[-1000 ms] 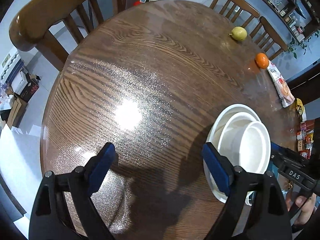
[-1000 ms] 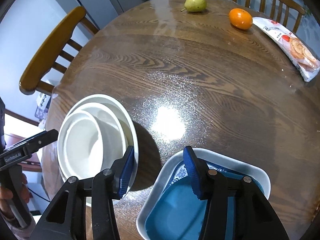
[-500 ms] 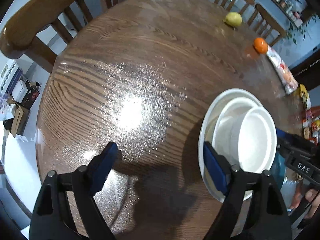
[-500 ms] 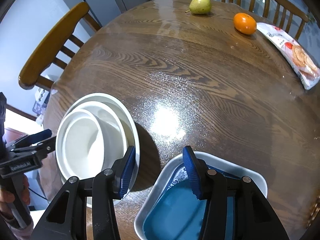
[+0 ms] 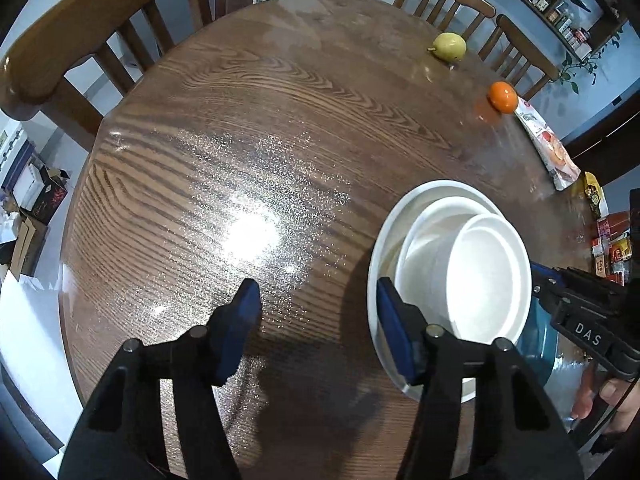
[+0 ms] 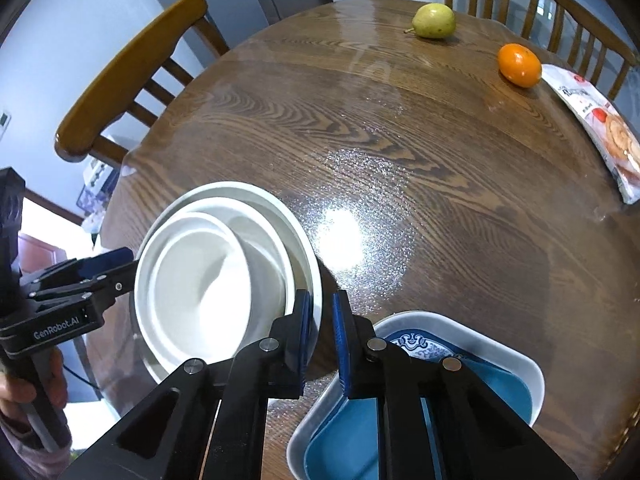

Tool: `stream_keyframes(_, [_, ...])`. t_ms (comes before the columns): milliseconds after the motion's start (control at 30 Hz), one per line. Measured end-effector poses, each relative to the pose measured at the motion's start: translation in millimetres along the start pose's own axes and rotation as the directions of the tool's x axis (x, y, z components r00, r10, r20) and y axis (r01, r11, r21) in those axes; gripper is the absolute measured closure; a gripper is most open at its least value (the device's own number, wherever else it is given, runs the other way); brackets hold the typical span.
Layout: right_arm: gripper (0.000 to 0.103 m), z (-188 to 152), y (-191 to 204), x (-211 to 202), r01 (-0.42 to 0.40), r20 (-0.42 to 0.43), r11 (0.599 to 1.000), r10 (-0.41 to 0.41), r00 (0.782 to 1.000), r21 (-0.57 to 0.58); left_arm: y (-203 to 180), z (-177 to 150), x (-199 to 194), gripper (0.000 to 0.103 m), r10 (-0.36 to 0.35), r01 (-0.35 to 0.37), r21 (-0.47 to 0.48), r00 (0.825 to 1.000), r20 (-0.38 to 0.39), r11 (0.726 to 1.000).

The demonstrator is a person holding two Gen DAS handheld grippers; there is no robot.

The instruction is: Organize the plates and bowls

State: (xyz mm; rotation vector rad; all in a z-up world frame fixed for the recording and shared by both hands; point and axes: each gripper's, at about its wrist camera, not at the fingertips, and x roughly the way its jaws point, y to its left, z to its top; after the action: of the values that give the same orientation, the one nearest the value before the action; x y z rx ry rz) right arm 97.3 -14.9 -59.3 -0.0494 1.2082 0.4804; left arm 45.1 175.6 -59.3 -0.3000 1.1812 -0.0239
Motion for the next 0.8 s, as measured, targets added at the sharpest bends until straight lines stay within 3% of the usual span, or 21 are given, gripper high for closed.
stream_keyframes(33, [0.088,-0.3,-0.2,-0.1,-0.002,0.002,1.0,0.002,1.0,0.005,-1.9,-0.9,-0.8,0.052,-0.002,0.002,0.003,1.0,0.007,1.0])
stream_keyframes(200, [0.091,-3.4,-0.5,-1.0,-0.015,0.021,0.999,0.015,1.0,0.032,-23.1,-6.1,-5.2,0.085,0.024,-0.029,0.077,0.998,0.064,0.997])
stream_keyframes(300, [0.092,-5.0,-1.1,-1.7,-0.021,0.032,0.999,0.02,0.999,0.047,-28.9,-6.8,-3.9,0.098,0.03,-0.037,0.103,0.997,0.073,0.994])
stream_keyframes(367, [0.092,-5.8,-1.7,-2.5,-0.023,0.036,0.998,0.021,0.999,0.053,-32.1,-7.2,-3.0,0.102,0.035,-0.044,0.119,0.996,0.08,0.992])
stream_keyframes(800, [0.094,-10.3,-2.3,-4.7,-0.028,0.064,0.995,0.022,0.998,0.097,-34.3,-11.4,-3.1,0.101,0.054,-0.071,0.15,0.992,0.111,0.986])
